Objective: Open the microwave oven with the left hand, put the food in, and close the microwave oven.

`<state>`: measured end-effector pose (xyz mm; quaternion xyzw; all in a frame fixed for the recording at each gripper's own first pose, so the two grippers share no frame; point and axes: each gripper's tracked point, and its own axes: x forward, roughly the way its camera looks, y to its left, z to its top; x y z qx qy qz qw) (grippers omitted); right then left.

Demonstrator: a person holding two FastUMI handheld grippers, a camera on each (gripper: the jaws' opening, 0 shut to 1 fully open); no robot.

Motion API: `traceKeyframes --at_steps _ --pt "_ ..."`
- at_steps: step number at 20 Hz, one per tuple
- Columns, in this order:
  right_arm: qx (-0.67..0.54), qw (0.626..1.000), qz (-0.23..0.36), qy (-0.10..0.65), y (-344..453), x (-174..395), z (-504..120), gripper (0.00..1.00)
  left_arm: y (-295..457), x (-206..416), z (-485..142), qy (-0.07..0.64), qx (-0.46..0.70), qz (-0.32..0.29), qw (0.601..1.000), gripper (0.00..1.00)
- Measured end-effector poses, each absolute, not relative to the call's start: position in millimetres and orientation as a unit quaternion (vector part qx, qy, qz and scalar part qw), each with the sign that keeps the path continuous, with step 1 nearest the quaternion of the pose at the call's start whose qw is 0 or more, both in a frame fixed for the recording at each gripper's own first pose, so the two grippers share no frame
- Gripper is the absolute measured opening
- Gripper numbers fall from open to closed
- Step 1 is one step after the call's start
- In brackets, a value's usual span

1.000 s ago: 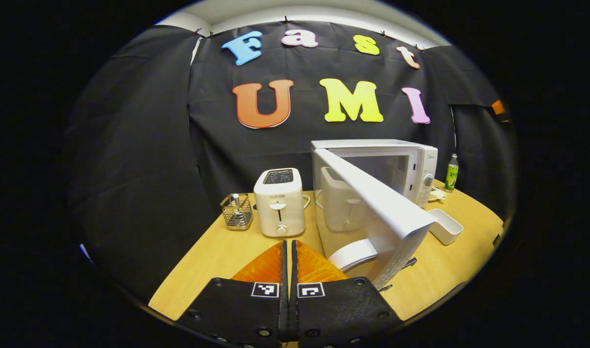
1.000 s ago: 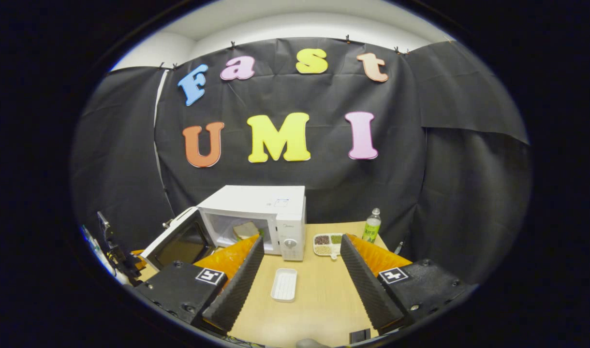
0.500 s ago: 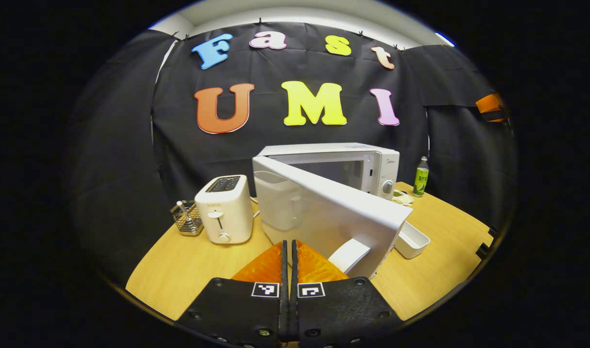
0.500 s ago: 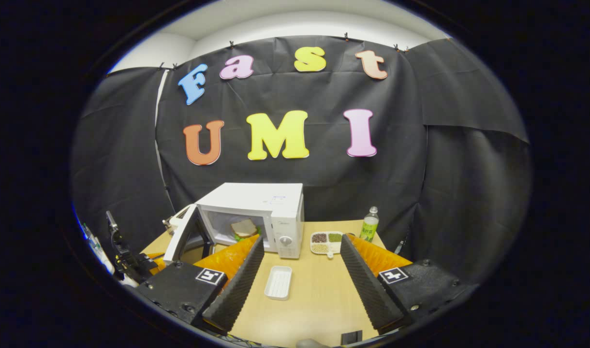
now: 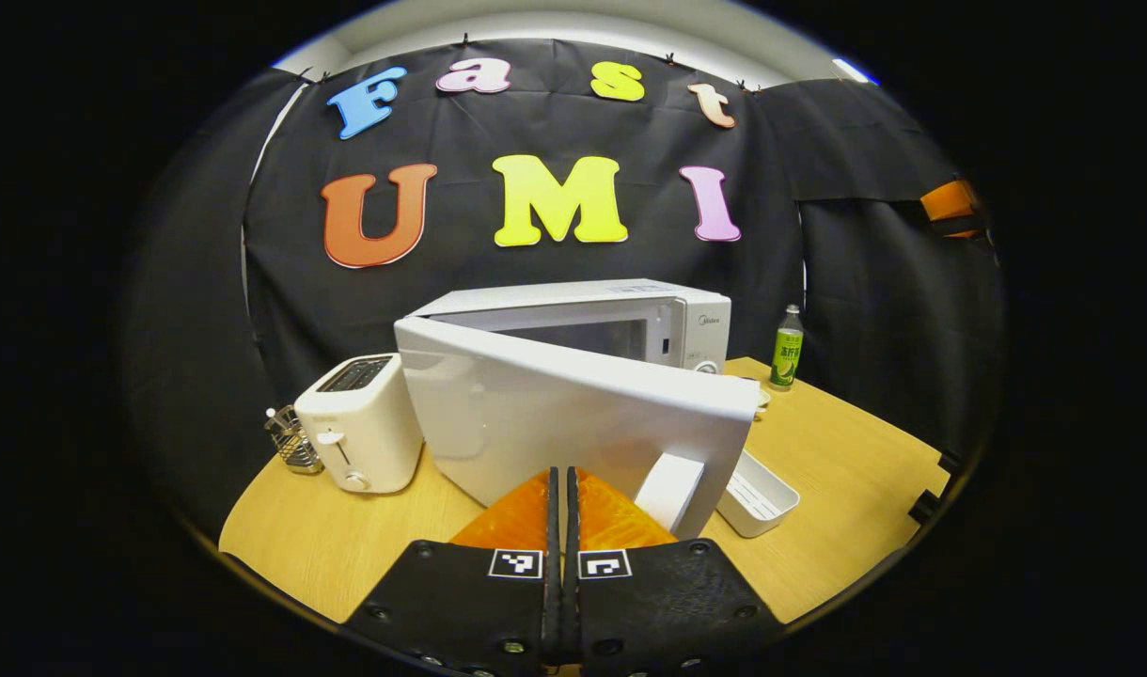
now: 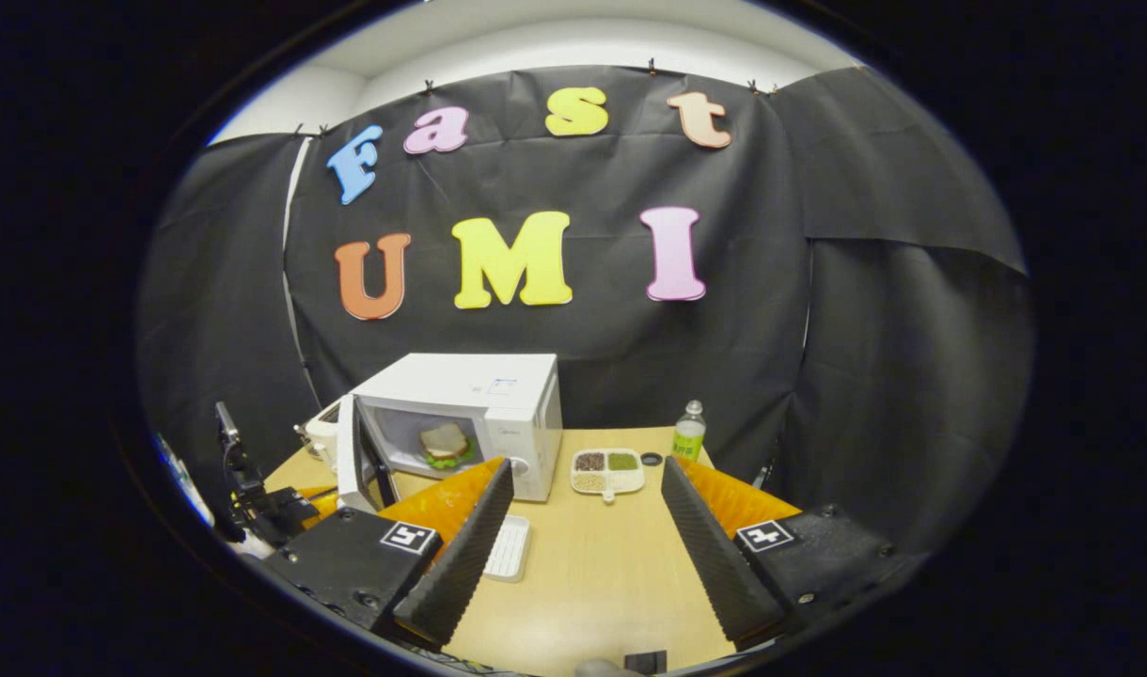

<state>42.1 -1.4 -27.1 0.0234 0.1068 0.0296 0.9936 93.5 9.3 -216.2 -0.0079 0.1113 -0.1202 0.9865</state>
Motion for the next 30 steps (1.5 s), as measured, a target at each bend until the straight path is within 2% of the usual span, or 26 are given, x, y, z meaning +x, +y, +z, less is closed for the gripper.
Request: traceKeyframes --at_steps 1,2,3,4,10,11,12,13,14,16,17,30 --pt "0.026 0.993 0.028 0.107 -5.5 43.0 -27.4 1.0 3.0 97.8 -215.2 0.111 -0.008 -0.123 0.986 0.0" --pt "0.029 0.993 0.025 0.108 -10.0 44.7 -28.0 0.92 -2.6 102.5 -214.1 0.11 -0.005 -0.126 0.986 0.0" --pt "0.032 0.993 0.021 0.109 -14.6 46.2 -29.4 0.92 -8.0 107.7 -213.2 0.11 -0.003 -0.127 0.986 0.0" --pt "0.036 0.993 0.017 0.108 -19.0 48.1 -30.0 1.0 -12.7 113.7 -213.1 0.11 -0.004 -0.127 0.986 0.0" --pt "0.042 0.992 0.003 0.115 -32.7 59.0 -36.6 1.0 -46.4 144.5 -212.7 0.111 -0.01 -0.146 0.983 0.0" --pt "0.042 0.992 0.002 0.115 -34.0 60.9 -38.4 0.92 -51.4 149.6 -212.8 0.112 -0.012 -0.15 0.982 0.0" --pt "0.043 0.992 -0.002 0.117 -32.2 60.1 -36.7 0.92 -55.8 154.8 -213.0 0.112 -0.01 -0.152 0.982 0.0" --pt "0.046 0.992 -0.004 0.118 -32.8 62.9 -38.9 1.0 -60.3 160.5 -213.3 0.113 -0.01 -0.155 0.981 0.0" --pt "0.048 0.992 -0.007 0.12 -34.5 65.4 -40.6 0.92 -64.2 166.5 -213.4 0.112 -0.01 -0.156 0.981 0.0" --pt "0.052 0.991 -0.013 0.119 -39.5 68.7 -39.6 0.92 -72.2 176.6 -213.5 0.112 -0.005 -0.16 0.981 0.0" --pt "0.052 0.991 -0.016 0.119 -41.5 70.4 -40.7 1.0 -76.2 181.6 -214.0 0.112 -0.003 -0.164 0.98 0.0" --pt "0.049 0.989 -0.045 0.129 -63.0 81.4 -50.9 1.0 -103.7 253.0 -213.1 0.108 -0.005 -0.161 0.981 0.0"
